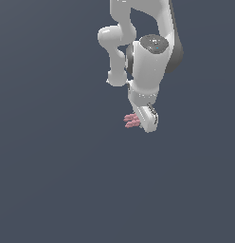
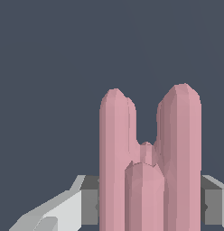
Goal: Pick up the object and move it to a goal position.
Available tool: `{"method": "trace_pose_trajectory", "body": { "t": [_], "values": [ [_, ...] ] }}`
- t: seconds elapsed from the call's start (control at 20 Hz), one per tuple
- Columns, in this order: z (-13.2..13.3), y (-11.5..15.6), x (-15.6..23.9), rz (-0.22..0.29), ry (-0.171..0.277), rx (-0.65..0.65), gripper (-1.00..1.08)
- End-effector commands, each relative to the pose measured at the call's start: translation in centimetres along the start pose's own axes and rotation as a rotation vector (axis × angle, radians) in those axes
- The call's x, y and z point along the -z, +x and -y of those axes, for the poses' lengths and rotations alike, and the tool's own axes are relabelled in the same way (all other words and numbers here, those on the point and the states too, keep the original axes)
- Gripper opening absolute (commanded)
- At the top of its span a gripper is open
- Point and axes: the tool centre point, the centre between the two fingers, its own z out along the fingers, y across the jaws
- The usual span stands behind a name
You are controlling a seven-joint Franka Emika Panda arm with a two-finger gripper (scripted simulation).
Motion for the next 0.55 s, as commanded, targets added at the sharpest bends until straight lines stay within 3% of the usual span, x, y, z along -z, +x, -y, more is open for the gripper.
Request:
{"method": "trace_pose_trajectory", "body": {
  "t": [0.0, 0.5],
  "values": [
    [-0.7, -0.1, 1.4, -0.001, -0.001, 0.000, -1.00],
    [-1.7, -0.4, 3.9, -0.002, -0.001, 0.000, -1.00]
  ]
}}
